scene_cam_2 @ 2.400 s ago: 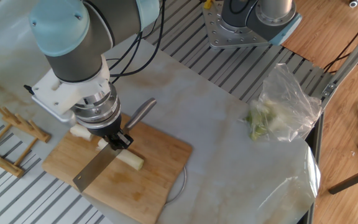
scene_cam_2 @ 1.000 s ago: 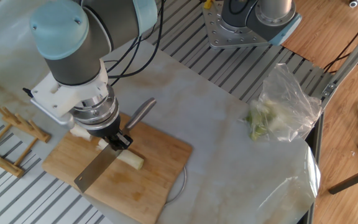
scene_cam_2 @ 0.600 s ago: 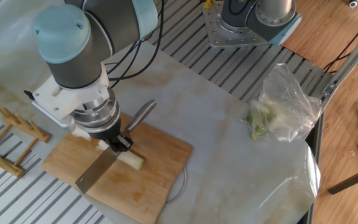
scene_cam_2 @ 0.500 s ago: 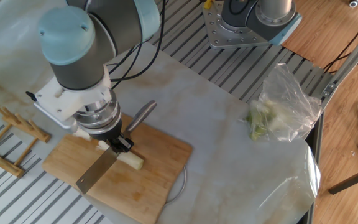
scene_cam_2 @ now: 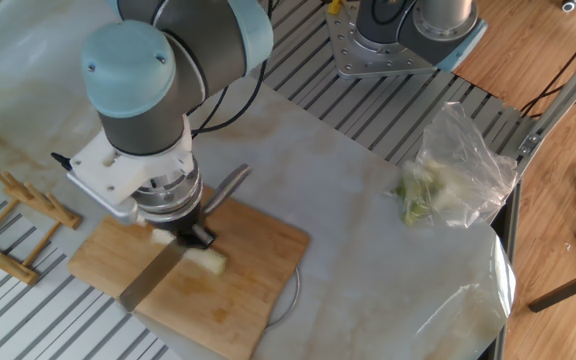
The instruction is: Chop the scallions
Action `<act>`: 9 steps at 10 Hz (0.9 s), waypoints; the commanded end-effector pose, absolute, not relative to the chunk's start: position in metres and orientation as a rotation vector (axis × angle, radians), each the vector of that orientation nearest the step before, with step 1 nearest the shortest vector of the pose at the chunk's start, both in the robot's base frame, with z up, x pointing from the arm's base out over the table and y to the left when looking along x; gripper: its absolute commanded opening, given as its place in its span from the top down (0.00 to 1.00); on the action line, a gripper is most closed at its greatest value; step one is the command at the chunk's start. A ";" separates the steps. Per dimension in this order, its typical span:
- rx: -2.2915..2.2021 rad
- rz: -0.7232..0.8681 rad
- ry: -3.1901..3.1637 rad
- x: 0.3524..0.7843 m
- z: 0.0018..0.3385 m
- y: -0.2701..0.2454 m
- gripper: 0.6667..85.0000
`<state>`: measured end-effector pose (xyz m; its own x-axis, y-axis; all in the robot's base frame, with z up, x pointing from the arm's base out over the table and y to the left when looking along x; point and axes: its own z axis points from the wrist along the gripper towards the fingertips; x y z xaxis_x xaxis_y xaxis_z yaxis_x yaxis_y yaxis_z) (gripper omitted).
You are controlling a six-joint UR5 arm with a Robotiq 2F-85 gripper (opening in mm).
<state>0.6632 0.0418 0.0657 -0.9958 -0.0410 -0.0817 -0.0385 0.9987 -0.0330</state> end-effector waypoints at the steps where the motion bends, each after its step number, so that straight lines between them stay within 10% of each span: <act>1: -0.079 0.007 3.040 0.671 0.065 0.050 0.99; 9: -0.192 0.015 3.101 0.660 0.067 0.040 0.99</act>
<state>0.6631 0.0424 0.0635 -0.9925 -0.1068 -0.0594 -0.1065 0.9943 -0.0084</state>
